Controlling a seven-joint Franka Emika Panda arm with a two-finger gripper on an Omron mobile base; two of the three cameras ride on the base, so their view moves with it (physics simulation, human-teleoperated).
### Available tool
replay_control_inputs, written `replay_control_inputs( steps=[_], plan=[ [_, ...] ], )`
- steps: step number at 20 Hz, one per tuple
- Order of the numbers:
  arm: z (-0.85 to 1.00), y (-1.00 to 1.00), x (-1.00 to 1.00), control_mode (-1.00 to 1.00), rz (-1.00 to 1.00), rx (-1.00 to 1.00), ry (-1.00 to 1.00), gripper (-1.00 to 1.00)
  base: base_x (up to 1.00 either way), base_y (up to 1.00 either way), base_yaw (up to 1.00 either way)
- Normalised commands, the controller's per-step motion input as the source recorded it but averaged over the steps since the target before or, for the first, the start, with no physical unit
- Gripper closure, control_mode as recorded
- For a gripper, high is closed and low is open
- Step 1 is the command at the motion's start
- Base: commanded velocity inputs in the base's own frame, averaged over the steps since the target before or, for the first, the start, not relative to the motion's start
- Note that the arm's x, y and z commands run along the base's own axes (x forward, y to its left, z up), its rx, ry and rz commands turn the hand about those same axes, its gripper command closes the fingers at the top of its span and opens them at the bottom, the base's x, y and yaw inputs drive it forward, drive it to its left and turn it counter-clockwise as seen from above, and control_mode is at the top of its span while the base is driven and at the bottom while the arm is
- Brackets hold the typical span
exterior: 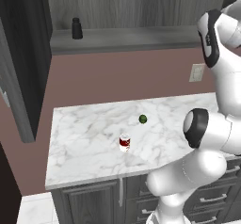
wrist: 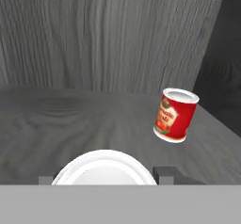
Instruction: Pick the cans from the counter and place them in their designated side in the cabinet.
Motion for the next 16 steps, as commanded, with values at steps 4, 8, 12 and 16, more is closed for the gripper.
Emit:
replay_control_inputs(
  steps=[4,8,12,16],
  plan=[
    [-0.04,-0.08,0.23,-1.0,0.0,0.0,0.02,1.0,0.0,0.0,0.0],
    [-0.03,-0.07,0.23,-1.0,0.0,0.0,0.02,1.0,0.0,0.0,0.0],
    [0.0,-0.06,0.22,-1.0,0.0,0.0,0.02,1.0,0.0,0.0,0.0],
    [0.0,-0.08,0.2,-1.0,0.0,0.0,0.02,1.0,0.0,0.0,0.0]
  ],
)
